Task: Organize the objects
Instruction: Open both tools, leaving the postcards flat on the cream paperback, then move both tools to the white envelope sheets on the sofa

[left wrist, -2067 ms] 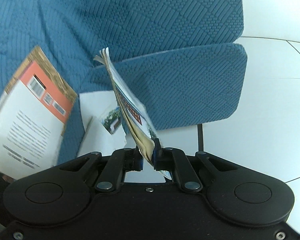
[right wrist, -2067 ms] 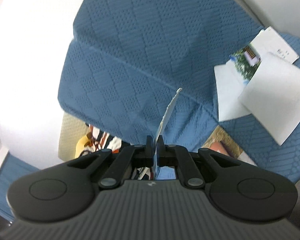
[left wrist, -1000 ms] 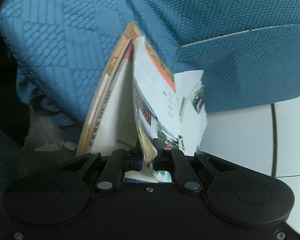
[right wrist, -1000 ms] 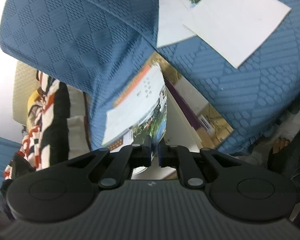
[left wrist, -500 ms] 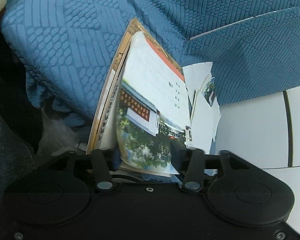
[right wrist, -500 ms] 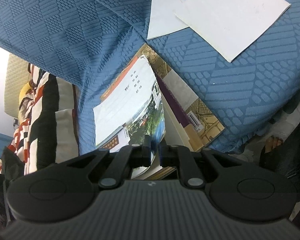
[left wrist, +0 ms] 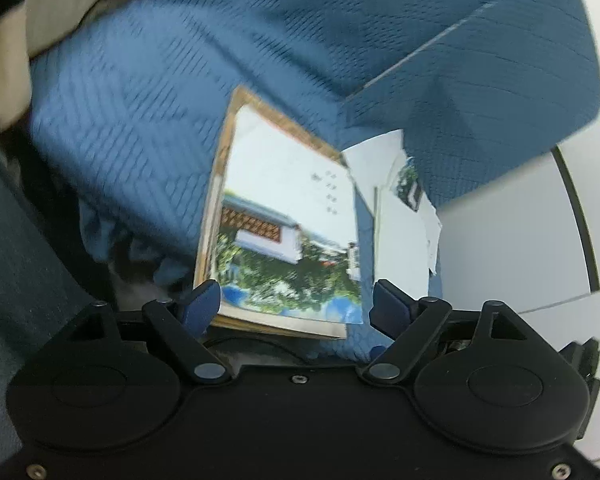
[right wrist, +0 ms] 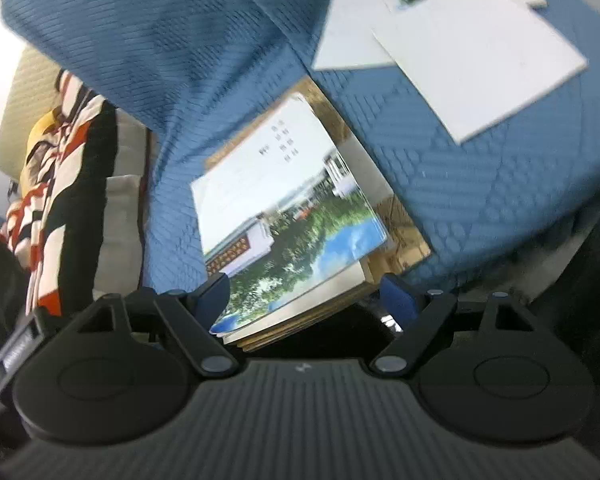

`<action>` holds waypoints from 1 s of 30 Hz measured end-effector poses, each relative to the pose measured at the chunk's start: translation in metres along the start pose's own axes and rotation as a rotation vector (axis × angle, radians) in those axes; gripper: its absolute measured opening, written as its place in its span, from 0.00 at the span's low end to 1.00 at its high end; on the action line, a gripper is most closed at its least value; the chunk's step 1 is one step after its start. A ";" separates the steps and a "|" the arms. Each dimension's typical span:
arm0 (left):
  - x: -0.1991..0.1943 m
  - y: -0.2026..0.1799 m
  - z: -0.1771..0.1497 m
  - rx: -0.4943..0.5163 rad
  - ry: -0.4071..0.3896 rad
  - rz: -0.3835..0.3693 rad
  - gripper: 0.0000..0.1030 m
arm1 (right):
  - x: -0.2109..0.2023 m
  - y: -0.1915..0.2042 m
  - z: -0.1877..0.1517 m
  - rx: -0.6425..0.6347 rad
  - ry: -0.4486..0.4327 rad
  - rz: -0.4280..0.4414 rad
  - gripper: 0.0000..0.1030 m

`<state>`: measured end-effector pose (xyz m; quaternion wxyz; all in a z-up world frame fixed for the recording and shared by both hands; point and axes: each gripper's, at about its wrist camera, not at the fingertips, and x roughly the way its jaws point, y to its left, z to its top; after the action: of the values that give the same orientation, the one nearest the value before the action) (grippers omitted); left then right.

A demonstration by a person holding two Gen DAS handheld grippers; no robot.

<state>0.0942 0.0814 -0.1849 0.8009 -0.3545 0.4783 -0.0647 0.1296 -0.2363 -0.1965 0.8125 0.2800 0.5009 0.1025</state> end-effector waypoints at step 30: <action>-0.075 -0.169 -0.047 0.418 -0.176 -0.069 0.99 | -0.162 0.019 0.011 -0.292 -0.333 -0.051 0.81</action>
<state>0.0563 -0.0342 -0.0383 0.8928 -0.2010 0.3706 -0.1585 0.0641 -0.2971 -0.0596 0.9184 0.1595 0.3465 0.1055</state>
